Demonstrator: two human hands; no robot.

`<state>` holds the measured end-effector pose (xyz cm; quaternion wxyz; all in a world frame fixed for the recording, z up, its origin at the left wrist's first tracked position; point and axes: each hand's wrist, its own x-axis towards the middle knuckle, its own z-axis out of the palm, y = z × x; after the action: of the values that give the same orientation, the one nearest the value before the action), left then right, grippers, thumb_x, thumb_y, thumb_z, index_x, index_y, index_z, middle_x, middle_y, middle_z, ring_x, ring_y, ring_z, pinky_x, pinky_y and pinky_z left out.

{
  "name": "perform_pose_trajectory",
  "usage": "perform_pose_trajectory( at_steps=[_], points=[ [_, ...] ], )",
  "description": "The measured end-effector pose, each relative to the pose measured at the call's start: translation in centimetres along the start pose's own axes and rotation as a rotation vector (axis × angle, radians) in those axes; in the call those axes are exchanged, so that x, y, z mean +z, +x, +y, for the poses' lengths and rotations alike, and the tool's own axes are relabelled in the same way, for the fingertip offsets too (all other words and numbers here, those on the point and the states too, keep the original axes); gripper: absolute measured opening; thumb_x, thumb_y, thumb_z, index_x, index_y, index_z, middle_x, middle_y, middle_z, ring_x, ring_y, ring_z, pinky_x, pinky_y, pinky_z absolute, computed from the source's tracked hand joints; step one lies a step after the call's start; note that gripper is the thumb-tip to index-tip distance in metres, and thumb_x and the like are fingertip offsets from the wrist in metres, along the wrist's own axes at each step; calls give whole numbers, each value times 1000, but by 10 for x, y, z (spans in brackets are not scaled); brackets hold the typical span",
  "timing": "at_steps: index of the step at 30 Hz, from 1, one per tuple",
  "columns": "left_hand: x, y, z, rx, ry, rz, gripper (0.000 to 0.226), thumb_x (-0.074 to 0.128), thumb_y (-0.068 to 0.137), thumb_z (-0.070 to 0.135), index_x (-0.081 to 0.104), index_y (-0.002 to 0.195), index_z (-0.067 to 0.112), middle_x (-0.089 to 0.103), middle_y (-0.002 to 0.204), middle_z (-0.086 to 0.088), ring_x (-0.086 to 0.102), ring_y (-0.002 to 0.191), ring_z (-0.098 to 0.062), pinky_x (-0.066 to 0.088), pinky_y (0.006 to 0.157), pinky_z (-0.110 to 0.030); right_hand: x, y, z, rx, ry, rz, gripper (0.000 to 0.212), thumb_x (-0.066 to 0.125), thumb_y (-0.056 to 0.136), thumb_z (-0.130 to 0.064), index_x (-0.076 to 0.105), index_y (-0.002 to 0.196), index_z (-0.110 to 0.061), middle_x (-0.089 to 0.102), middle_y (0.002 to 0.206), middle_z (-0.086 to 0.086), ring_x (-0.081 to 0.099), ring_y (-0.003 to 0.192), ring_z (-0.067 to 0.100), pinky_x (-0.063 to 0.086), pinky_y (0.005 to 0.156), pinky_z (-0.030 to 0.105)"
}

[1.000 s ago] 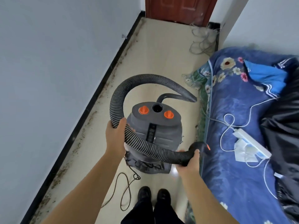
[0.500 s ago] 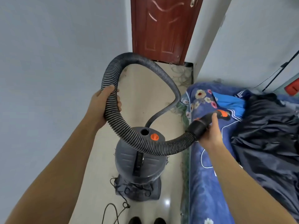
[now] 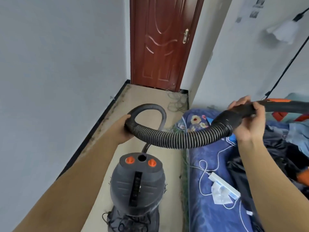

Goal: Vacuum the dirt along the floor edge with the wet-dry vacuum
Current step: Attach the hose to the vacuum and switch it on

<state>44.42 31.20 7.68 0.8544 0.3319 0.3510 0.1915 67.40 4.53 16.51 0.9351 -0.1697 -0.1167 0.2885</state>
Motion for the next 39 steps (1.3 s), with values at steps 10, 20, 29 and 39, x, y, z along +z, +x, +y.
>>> perform_pose_trajectory(
  at_steps=[10,20,29,39],
  points=[
    [105,37,-23,-32,227,-76,27,36,101,6,48,125,0,55,113,-11,55,100,-19,44,91,-27,143,19,-36,-359,-702,-139,13,56,92,-10,48,100,-16,51,67,1,53,62,16,50,67,32],
    [158,-23,-22,349,857,-428,46,59,81,-4,40,120,12,52,97,-10,52,82,-13,45,73,-28,151,29,55,-316,-1671,-391,41,48,97,-9,26,132,-12,47,91,-7,52,72,4,45,63,13],
    [149,-28,-56,734,451,42,37,73,83,20,57,114,12,68,101,-5,65,88,-9,53,78,-25,177,-7,88,-497,-1882,-1027,68,64,86,-24,31,145,-22,60,113,8,61,91,24,51,80,38],
    [121,-69,-96,471,360,-54,6,61,91,9,60,94,5,66,85,-10,65,79,-18,53,81,-35,132,2,96,350,-1262,-863,30,62,92,-18,47,114,-5,57,63,4,57,56,16,52,60,27]
  ],
)
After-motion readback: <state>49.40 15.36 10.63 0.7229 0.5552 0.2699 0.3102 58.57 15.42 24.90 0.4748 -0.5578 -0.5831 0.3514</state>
